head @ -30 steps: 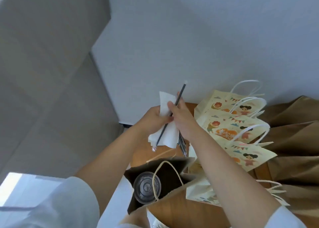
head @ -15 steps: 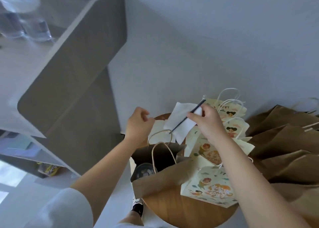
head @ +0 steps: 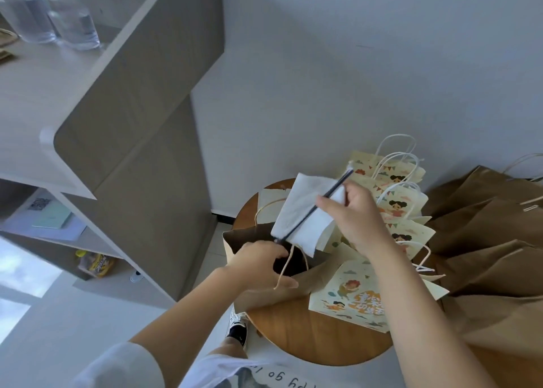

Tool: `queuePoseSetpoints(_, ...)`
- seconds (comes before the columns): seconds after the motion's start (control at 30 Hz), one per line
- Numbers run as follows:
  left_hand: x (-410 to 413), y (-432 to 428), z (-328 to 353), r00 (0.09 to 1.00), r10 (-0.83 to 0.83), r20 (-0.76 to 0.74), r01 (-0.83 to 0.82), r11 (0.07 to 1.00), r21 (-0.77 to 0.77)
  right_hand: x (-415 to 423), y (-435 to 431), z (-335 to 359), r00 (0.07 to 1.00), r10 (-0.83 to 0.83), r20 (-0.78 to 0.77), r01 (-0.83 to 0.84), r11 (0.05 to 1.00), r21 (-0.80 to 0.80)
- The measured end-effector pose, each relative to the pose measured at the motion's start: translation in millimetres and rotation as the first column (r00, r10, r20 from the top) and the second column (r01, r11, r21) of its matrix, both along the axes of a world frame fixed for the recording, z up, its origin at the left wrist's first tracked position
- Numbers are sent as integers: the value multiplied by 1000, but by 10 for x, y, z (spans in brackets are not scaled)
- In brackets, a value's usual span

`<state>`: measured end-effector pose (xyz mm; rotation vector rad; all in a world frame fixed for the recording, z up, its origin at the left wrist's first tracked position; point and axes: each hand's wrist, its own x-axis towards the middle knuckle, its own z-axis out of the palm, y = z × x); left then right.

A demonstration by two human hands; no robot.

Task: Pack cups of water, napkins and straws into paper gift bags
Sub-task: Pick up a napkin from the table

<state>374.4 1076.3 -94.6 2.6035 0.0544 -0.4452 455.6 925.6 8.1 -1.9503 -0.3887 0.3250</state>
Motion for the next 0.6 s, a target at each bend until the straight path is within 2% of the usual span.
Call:
queuePoseSetpoints(0.13,-68,-27,-28,1000,-7,-12,6,996,-90,-12,128,-409,996,65,-65,-81,957,-280)
queuePoseSetpoints(0.27,-107,78,-26,997,80,5,-77,977,-199,58,155,-738,988,70,-138,-122,900,-419)
queuePoseSetpoints(0.4,-73,274,-35,960,273,70,-247,935,-255,119,145,-821,986,110,-122,-153,889,-432)
queuePoseSetpoints(0.6,170,485,-10,871,471,136,-399,842,-362,331,155,-823,993,82,-81,-107,918,-381)
